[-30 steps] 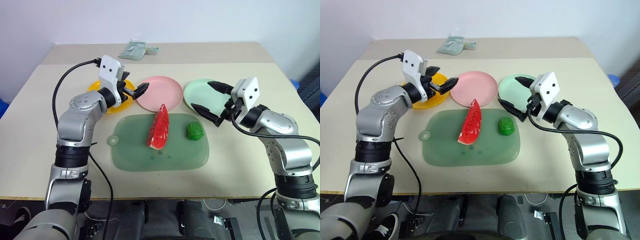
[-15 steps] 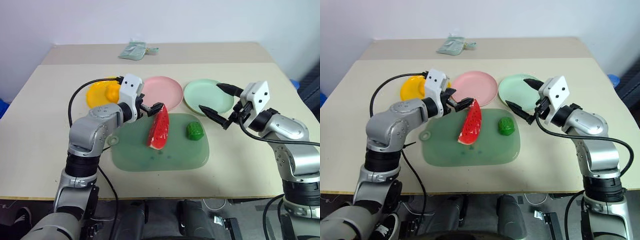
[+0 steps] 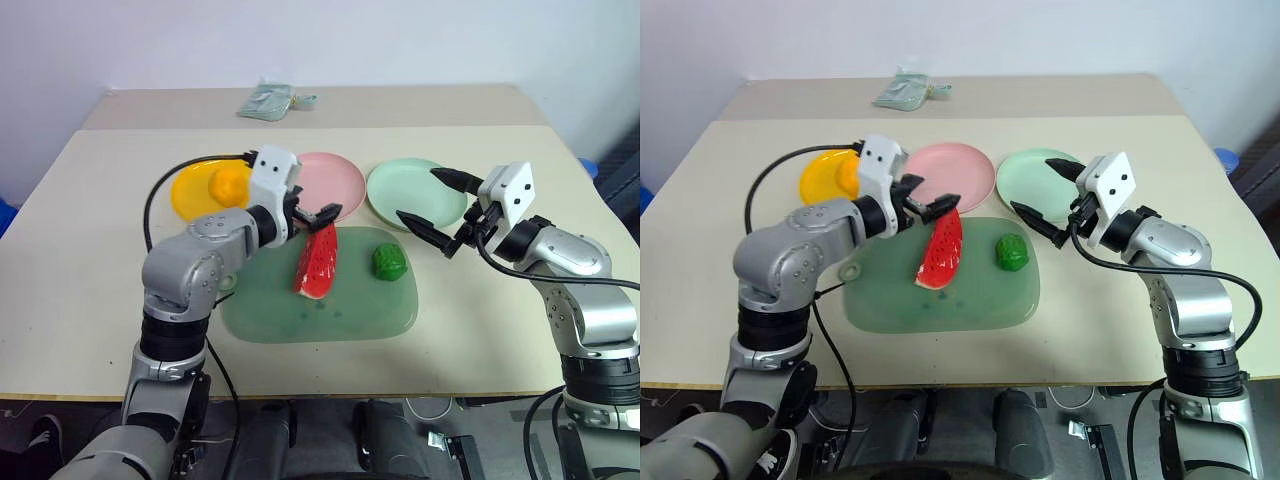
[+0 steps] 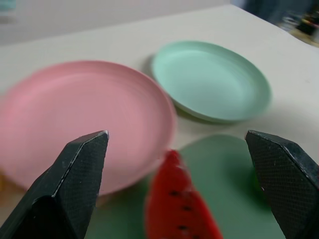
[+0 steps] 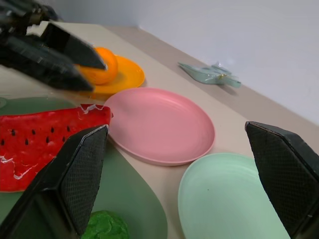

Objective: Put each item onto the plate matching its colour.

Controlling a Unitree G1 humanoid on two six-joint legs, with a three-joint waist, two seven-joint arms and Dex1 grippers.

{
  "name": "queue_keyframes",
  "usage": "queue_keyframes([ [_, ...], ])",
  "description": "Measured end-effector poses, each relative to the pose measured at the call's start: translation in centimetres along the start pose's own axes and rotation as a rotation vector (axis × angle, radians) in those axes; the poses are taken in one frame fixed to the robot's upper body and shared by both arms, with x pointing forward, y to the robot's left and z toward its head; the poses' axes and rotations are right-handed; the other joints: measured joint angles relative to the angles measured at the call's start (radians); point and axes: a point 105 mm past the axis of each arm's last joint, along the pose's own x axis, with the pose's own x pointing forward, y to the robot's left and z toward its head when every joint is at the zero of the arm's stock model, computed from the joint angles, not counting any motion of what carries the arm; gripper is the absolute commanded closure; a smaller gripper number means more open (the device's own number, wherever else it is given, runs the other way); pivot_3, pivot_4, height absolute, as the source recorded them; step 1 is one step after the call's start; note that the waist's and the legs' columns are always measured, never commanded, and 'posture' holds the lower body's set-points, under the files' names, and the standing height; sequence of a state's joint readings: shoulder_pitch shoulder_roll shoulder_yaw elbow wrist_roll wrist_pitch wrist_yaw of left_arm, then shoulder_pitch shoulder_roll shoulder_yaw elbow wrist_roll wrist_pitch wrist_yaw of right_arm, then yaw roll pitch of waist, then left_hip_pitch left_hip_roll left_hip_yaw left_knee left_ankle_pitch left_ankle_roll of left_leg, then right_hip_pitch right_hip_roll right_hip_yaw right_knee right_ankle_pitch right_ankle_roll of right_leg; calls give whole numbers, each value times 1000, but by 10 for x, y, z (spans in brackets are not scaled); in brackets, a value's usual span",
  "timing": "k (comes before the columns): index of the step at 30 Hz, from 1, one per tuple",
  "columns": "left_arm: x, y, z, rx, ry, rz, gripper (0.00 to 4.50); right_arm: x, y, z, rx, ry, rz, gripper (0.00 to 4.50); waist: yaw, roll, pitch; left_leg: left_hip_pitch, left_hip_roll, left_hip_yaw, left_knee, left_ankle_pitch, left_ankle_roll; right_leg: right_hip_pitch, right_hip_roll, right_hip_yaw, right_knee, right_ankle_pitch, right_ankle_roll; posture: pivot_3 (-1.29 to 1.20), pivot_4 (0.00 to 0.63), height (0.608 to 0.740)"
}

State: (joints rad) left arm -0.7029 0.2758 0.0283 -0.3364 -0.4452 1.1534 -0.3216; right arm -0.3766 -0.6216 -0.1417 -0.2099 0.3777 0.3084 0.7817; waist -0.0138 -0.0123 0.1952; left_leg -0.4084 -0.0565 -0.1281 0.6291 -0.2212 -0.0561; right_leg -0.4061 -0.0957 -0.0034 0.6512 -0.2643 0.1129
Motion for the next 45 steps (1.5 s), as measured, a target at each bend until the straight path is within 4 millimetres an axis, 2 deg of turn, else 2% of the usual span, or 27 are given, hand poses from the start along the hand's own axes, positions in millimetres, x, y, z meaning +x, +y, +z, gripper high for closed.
queue_keyframes([
  [5,-13,-19,-8,39,84,-99,24,1,0,-6,14,-5,9,0,2,0,0,0,0,0,0,0,0,0,0,0,0,0,0,0,150,740],
  [12,-12,-31,-21,-5,145,-136,24,2,-1,-13,23,-8,29,0,1,0,0,0,0,0,0,0,0,1,0,0,0,0,0,0,150,740],
  [16,-11,-40,-36,-46,213,-146,24,1,-2,-17,24,-14,31,0,1,0,0,0,0,0,0,0,0,1,0,0,-1,0,0,0,150,740],
  [25,-14,-30,-52,-2,283,-73,24,4,2,-18,35,-15,37,0,1,0,0,0,0,0,0,0,0,0,0,0,0,0,0,0,150,740],
  [30,-12,-22,-53,19,262,-13,24,6,3,-14,34,-13,36,0,2,0,0,0,0,0,0,0,0,0,0,1,-1,0,0,0,150,740],
  [41,-7,-28,-66,12,271,-35,24,10,6,-7,32,-12,44,0,2,0,0,0,0,0,0,0,0,0,0,1,-1,0,0,0,150,740],
  [45,-5,-31,-67,11,269,-43,1845,10,7,-5,27,-15,45,0,2,0,0,0,0,0,0,0,0,0,0,1,-1,0,0,0,150,740],
])
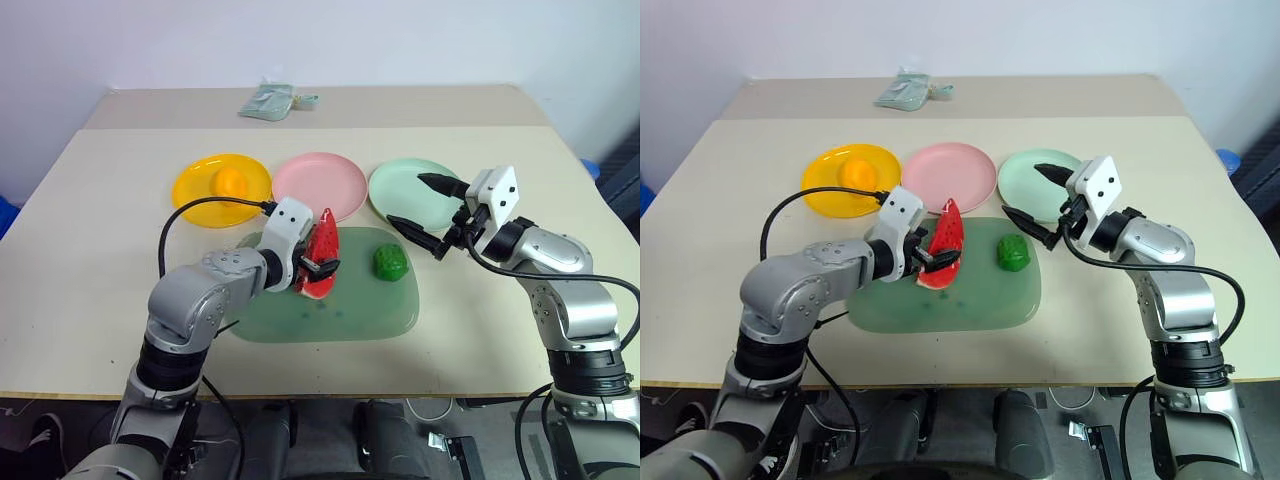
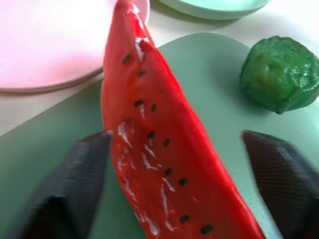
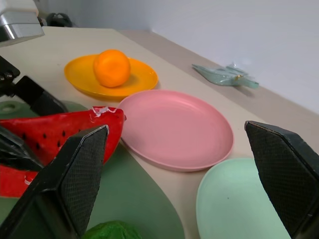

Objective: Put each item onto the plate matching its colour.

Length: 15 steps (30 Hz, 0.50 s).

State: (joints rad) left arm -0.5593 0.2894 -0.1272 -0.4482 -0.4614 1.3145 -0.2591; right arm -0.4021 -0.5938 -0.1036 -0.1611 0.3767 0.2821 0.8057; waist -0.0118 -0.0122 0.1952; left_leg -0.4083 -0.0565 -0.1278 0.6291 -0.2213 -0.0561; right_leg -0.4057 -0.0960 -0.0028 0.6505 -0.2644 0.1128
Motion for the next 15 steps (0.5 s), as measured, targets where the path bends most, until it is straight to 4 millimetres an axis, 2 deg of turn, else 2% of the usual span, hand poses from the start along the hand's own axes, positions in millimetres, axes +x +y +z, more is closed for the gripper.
queue_keyframes([
  [2,0,1,1,3,-5,3,2811,0,0,1,-1,0,-1,0,0,0,0,0,0,0,0,0,0,0,0,0,0,0,0,0,150,740],
  [10,0,3,3,20,-20,8,2811,1,1,1,2,5,-1,0,0,0,0,0,0,0,0,0,0,0,0,0,0,0,0,0,150,740],
  [15,0,3,4,23,-30,-1,3947,2,3,1,1,5,7,0,0,0,0,0,0,0,0,0,0,0,0,0,0,0,0,0,150,740],
])
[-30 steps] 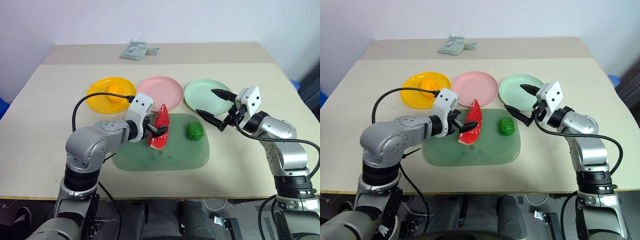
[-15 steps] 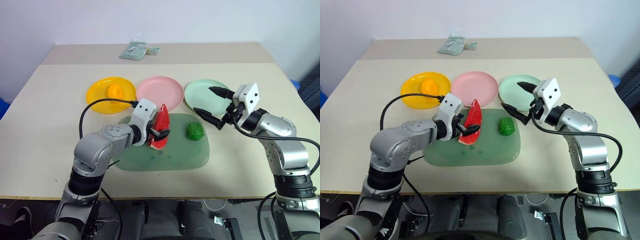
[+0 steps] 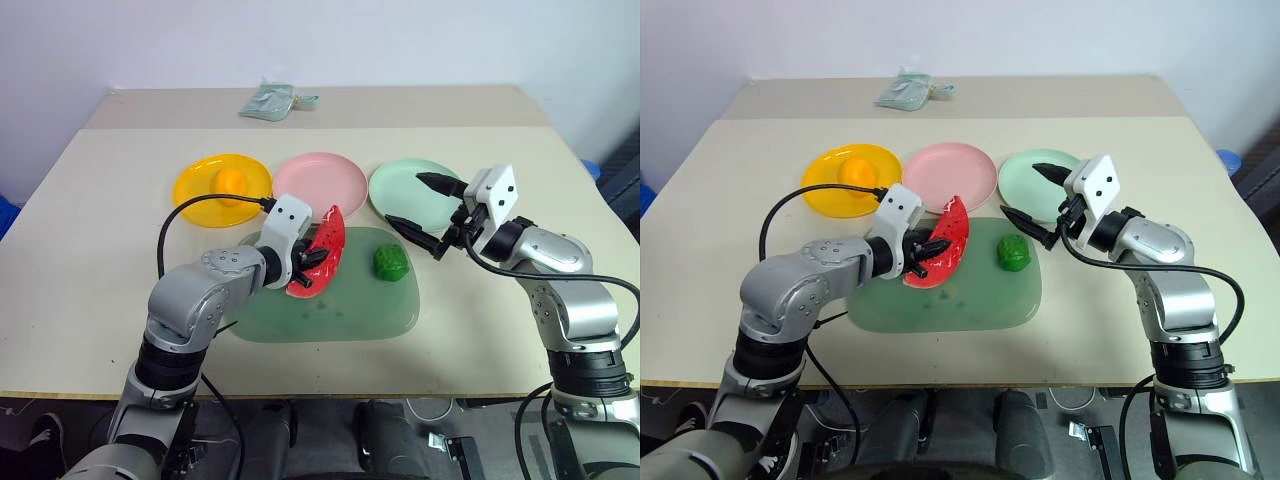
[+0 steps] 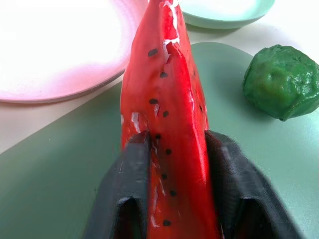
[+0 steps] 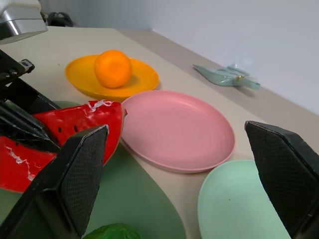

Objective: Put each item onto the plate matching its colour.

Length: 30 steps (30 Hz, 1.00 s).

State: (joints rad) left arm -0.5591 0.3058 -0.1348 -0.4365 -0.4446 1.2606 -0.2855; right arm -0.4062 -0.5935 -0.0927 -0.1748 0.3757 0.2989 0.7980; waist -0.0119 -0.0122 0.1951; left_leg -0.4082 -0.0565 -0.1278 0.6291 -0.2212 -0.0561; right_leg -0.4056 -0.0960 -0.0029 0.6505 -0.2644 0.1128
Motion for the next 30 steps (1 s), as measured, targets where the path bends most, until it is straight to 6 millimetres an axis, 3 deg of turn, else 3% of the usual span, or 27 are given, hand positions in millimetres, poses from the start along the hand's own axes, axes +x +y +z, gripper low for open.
queue_keyframes([
  [7,6,8,7,8,-40,26,3947,1,0,2,3,-7,-2,0,1,0,0,0,0,0,0,0,0,0,0,0,0,0,0,0,150,740],
  [16,10,40,61,11,-232,111,3947,7,-1,10,27,-44,4,0,0,0,0,0,0,0,0,0,0,0,0,0,0,0,0,0,150,740],
  [21,27,66,87,34,-314,181,3947,10,0,11,32,-52,5,0,3,0,0,0,-1,0,0,0,0,0,0,0,-1,0,0,0,150,740],
  [27,62,80,110,109,-359,196,3947,13,1,14,23,-62,14,0,1,0,0,-1,-1,1,0,0,1,0,0,0,-2,0,1,0,150,740],
  [30,77,84,102,46,-358,191,2670,12,1,13,22,-57,12,0,-3,0,0,-1,-1,1,0,-1,1,-1,0,0,-2,0,1,0,150,740],
])
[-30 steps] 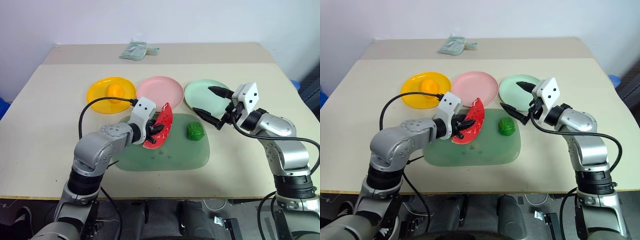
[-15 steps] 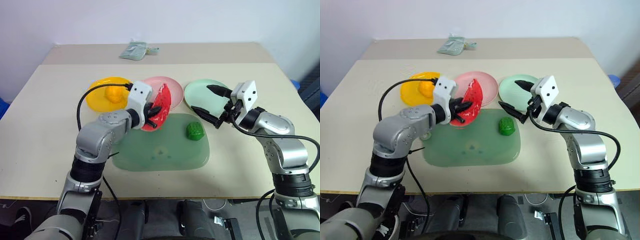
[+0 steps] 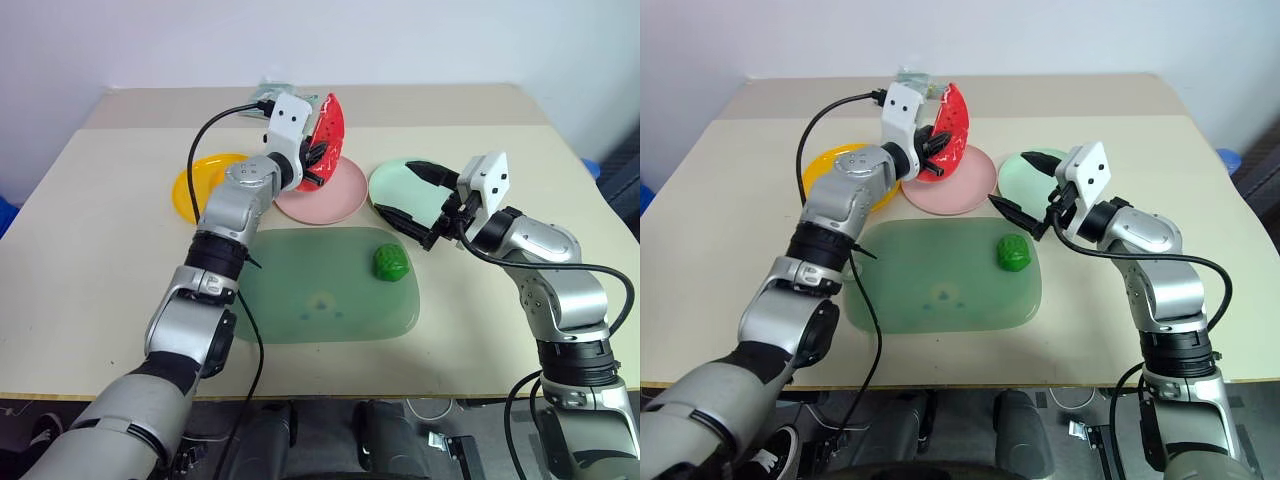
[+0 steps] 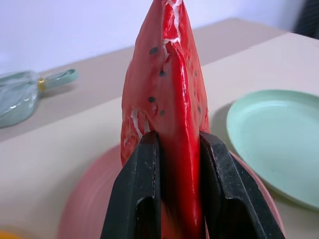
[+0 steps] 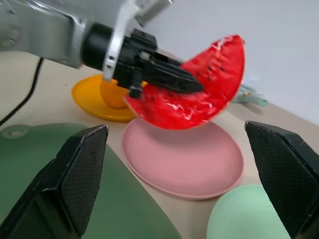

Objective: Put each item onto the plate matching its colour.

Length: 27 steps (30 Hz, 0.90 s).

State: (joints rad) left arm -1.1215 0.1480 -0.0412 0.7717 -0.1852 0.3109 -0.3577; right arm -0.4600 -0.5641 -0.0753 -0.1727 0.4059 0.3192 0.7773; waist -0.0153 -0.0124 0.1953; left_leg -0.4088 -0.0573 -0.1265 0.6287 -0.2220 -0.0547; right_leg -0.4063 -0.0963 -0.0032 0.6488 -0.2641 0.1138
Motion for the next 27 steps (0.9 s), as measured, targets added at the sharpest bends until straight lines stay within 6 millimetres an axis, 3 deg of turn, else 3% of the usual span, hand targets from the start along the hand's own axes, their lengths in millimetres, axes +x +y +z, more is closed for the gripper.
queue_keyframes([
  [3,2,0,-31,-37,50,-37,1150,-5,2,-9,13,27,-9,0,-2,0,0,0,0,1,0,0,0,-1,0,0,1,0,0,0,150,740],
  [5,2,0,-36,-28,51,-52,177,-7,3,-11,21,33,-11,0,-1,0,0,-1,0,1,0,0,0,-1,0,0,1,0,0,0,150,740],
  [6,2,-1,-33,-22,34,-58,26,-7,4,-10,17,30,-11,0,0,0,0,-1,0,1,0,0,0,-1,0,0,1,0,0,0,150,740],
  [12,-3,11,2,67,-78,-44,26,-7,4,-7,9,22,-5,0,0,0,0,-1,0,0,0,0,0,-1,0,0,1,0,0,0,150,740],
  [16,-25,-3,29,87,-223,-200,26,-8,9,-10,11,51,43,0,-2,0,0,-1,0,0,0,0,0,-1,0,0,1,0,0,0,150,740],
  [18,-38,-9,30,85,-243,-276,26,-9,12,-13,15,72,75,0,-3,0,0,-1,0,0,0,0,0,-1,0,0,1,0,0,0,150,740],
  [23,-101,-15,11,108,-202,-534,26,-16,25,-32,82,158,150,0,-16,0,0,0,1,0,0,0,0,-1,1,1,2,0,0,0,150,740],
  [27,-129,-26,9,73,-172,-683,26,-12,34,-39,69,187,186,0,-2,0,0,0,1,0,1,0,0,1,0,1,1,0,0,0,150,740],
])
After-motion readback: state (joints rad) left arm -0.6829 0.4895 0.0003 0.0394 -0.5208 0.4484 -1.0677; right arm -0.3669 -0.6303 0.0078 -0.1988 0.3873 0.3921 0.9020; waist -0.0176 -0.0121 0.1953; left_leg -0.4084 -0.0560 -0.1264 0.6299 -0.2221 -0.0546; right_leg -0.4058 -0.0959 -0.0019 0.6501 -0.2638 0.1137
